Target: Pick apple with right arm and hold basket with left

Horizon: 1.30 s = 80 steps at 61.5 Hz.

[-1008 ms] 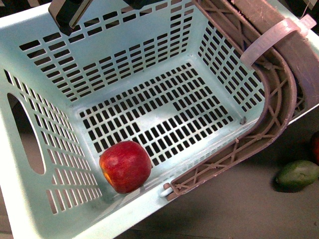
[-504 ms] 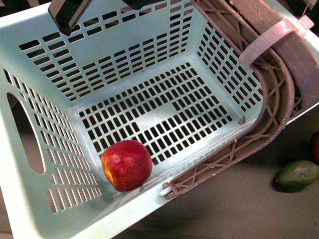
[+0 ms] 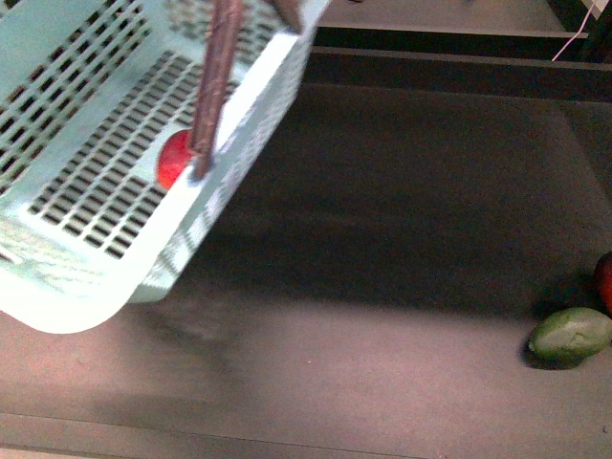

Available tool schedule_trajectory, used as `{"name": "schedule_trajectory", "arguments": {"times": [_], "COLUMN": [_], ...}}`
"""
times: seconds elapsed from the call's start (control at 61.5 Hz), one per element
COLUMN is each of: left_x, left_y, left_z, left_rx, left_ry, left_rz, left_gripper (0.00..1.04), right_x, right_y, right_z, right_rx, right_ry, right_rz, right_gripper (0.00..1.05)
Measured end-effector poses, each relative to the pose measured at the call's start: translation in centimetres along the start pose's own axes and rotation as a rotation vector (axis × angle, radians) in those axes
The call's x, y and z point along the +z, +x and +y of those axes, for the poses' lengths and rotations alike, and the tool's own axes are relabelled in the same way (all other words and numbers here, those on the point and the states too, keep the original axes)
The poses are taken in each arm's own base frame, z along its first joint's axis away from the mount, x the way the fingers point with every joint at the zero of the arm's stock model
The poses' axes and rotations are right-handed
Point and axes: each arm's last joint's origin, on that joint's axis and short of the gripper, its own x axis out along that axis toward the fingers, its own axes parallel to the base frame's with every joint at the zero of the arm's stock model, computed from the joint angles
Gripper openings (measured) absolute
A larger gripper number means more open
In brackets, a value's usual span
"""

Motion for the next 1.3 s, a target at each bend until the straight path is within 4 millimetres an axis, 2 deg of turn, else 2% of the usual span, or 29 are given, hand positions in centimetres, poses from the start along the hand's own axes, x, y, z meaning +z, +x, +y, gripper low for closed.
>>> {"name": "schedule_trajectory", "arguments": {"times": [0.114,0.211,0.423,0.683,0.943,1.138,1.22,1.301], "left_x": [2.2,3.1,3.7,3.7,2.8,2.6,2.5,2.4], "left_y": [1.6,3.0,4.9,5.0,4.5,4.3,4.0,3.6], "left_z": [2.8,4.8,6.3,7.5,9.8,10.2,10.6,10.7], "left_rx": [0.119,0.19,0.287,0.382,0.487,0.504,0.531,0.54], "left_ry": [-0.063,-0.128,-0.236,-0.261,-0.281,-0.303,-0.306,-0.309], "left_rz": [-0.099,-0.132,-0.146,-0.173,-0.159,-0.159,-0.155,-0.139], "left_gripper": [0.16,0.16,0.16,0.16,0.16,0.16,0.37,0.53], "right_x": [0.0,0.0,0.0,0.0,0.0,0.0,0.0,0.0], "right_y": [0.0,0.0,0.0,0.0,0.0,0.0,0.0,0.0], "right_z": [0.0,0.0,0.0,0.0,0.0,0.0,0.0,0.0], "right_rx": [0.0,0.0,0.0,0.0,0.0,0.0,0.0,0.0], "right_ry": [0.0,0.0,0.0,0.0,0.0,0.0,0.0,0.0], "right_rz": [0.0,0.0,0.0,0.0,-0.001,-0.001,-0.001,-0.001], "right_gripper": [0.96,0.96,0.96,0.96,0.96,0.96,0.96,0.96]}}
